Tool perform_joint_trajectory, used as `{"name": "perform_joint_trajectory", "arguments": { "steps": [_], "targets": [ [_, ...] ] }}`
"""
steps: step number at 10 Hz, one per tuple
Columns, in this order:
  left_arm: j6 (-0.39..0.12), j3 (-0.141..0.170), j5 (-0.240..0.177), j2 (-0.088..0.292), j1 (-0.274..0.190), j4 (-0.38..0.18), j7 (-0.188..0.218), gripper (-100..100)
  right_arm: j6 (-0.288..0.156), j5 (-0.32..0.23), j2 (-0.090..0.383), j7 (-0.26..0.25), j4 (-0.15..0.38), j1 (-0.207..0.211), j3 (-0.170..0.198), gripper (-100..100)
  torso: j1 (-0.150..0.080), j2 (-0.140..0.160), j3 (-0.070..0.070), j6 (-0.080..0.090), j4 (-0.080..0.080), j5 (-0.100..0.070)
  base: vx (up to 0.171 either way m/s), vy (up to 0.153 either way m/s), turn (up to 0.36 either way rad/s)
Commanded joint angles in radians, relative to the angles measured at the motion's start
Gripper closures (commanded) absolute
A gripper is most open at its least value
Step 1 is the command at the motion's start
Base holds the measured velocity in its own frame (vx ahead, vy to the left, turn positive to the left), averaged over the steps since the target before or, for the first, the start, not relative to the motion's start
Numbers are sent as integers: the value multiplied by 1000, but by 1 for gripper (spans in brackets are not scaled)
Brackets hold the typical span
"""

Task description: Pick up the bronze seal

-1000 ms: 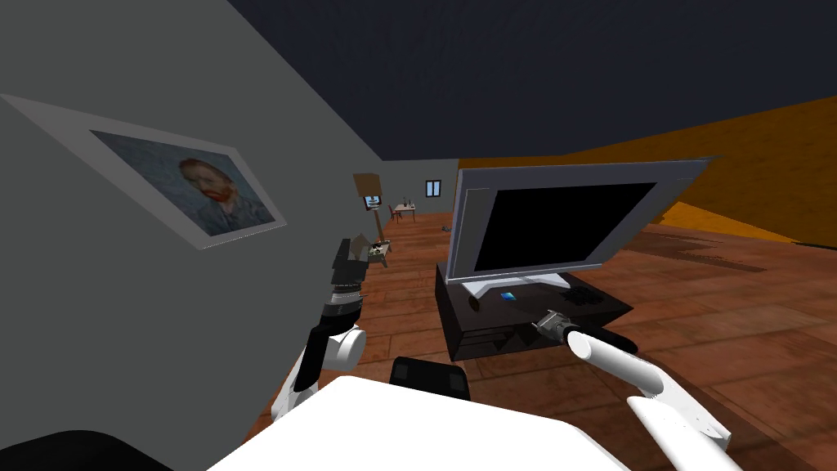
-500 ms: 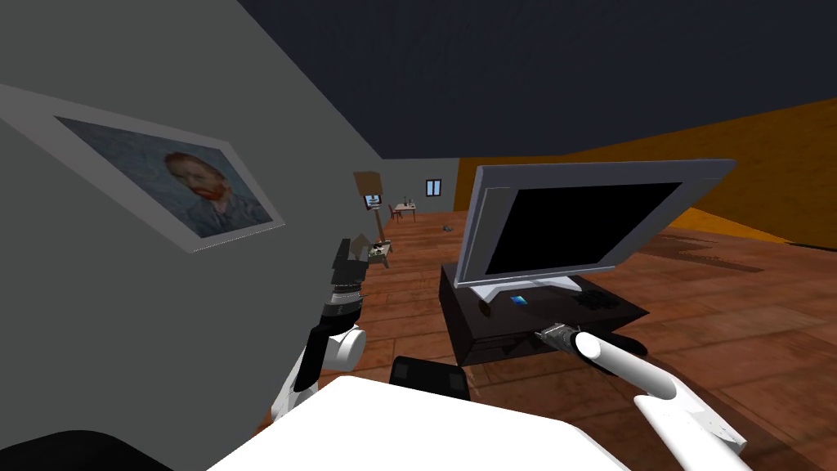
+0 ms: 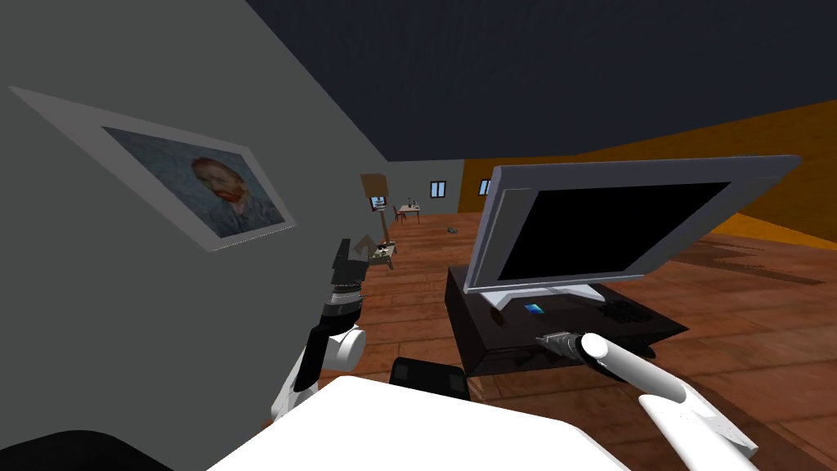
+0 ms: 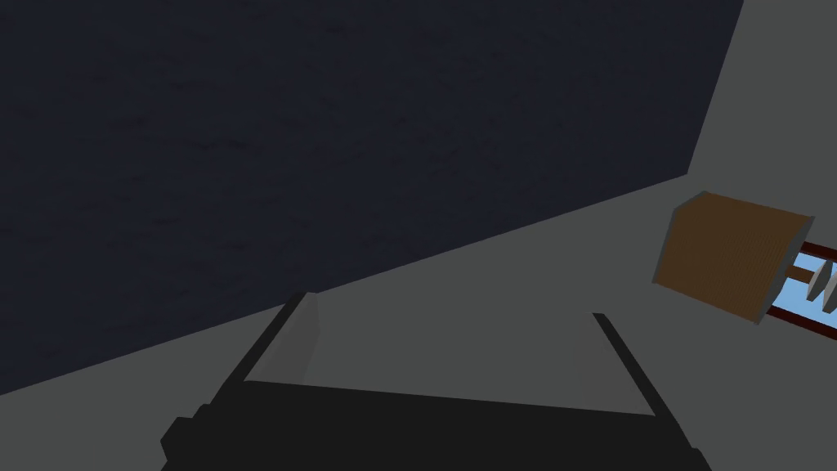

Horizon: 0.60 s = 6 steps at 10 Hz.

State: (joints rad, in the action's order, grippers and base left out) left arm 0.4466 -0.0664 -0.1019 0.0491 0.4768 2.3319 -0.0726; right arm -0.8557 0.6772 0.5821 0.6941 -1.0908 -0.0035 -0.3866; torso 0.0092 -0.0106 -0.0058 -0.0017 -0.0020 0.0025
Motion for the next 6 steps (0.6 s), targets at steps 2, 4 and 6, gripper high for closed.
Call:
{"name": "perform_joint_trajectory", "arguments": {
  "steps": [2,4,6],
  "targets": [
    [0,0,0,0,0,0,0,0,-70,54,17,67,83,-30,-30,-100,-2,-5,-3,1,-1,0,246,110,98],
    [0,0,0,0,0,0,0,0,-110,75,24,107,122,-41,-42,-100,-3,-1,-1,1,-1,-1,115,63,43],
    [0,0,0,0,0,0,0,0,-163,111,35,162,188,-56,-63,-100,-6,1,1,1,0,-1,155,43,98]
  ]
}}
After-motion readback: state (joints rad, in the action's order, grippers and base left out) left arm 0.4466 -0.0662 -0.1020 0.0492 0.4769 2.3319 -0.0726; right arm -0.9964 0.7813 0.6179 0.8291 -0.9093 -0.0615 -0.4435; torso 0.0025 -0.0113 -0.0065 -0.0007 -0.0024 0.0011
